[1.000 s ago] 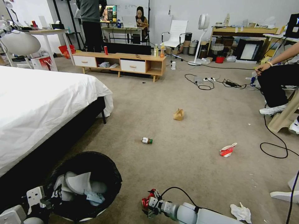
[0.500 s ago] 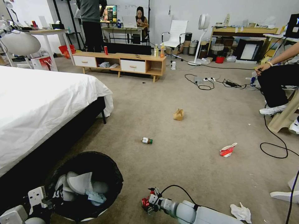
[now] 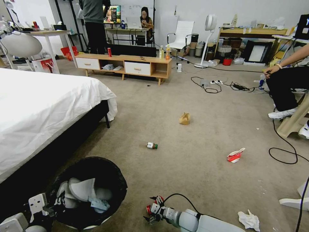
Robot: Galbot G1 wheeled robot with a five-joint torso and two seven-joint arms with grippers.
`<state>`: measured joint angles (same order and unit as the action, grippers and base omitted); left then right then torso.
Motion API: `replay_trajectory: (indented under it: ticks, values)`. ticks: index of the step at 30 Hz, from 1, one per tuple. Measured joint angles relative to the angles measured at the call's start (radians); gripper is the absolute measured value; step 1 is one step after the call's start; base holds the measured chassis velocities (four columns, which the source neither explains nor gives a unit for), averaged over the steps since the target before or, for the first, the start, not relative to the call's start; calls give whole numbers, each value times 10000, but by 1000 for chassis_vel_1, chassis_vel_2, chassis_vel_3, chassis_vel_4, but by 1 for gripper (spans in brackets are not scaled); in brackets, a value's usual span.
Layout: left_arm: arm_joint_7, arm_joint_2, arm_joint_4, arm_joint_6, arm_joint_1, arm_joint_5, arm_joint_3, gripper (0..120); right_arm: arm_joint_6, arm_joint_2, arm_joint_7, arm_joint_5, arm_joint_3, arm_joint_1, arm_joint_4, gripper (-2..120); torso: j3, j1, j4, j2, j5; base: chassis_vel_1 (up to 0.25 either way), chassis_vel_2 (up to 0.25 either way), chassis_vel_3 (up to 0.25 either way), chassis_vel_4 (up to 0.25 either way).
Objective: Pick up the trash bin and place the garbage on the floor into it.
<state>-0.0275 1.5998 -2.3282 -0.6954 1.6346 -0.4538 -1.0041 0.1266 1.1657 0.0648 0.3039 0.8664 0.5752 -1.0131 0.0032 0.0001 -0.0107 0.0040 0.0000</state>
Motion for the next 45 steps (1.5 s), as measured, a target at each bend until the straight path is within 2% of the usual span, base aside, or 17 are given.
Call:
replay_trajectory:
  ticks: [9,22,31,32,33,35,36,39,40,42,45]
  values:
    - [0,9,14,0,-25,1,20,7,69,-9,28,84,-99,89,211,100,0,0,-1,0,0,0,0,0,0]
    - [62,82,-55,7,95,61,66,7,459,773,271,37,-393,-61,1407,97,0,0,1,0,0,0,0,0,0]
    - [80,85,-131,17,141,55,26,7,459,866,345,69,-398,-45,1545,95,0,0,0,0,-1,0,0,0,0]
    - [82,86,-157,20,158,47,19,7,459,850,353,79,-397,18,1543,83,0,0,-1,-1,0,0,0,0,0]
    - [82,86,-157,20,158,47,19,7,459,850,353,79,-397,18,1543,83,0,0,-1,-1,0,0,0,0,0]
    - [82,86,-174,20,151,49,42,7,458,815,364,81,-412,69,1508,73,0,0,0,-2,0,0,0,0,0]
    - [82,86,-174,20,151,49,42,7,458,815,364,81,-412,69,1508,73,0,0,0,-2,0,0,0,0,0]
    - [92,86,-174,20,138,66,81,7,459,763,382,89,-452,110,1488,59,0,0,-1,-2,0,0,0,0,0]
    - [92,86,-174,20,138,66,81,7,459,763,382,89,-452,110,1488,59,0,0,-1,-2,0,0,0,0,0]
    - [104,85,-162,20,124,87,110,7,463,718,419,137,-493,130,1485,48,0,0,1,-2,1,0,0,0,0]
    - [105,84,-137,20,102,98,129,7,465,653,431,188,-512,142,1432,47,0,0,0,-2,1,0,0,0,0]
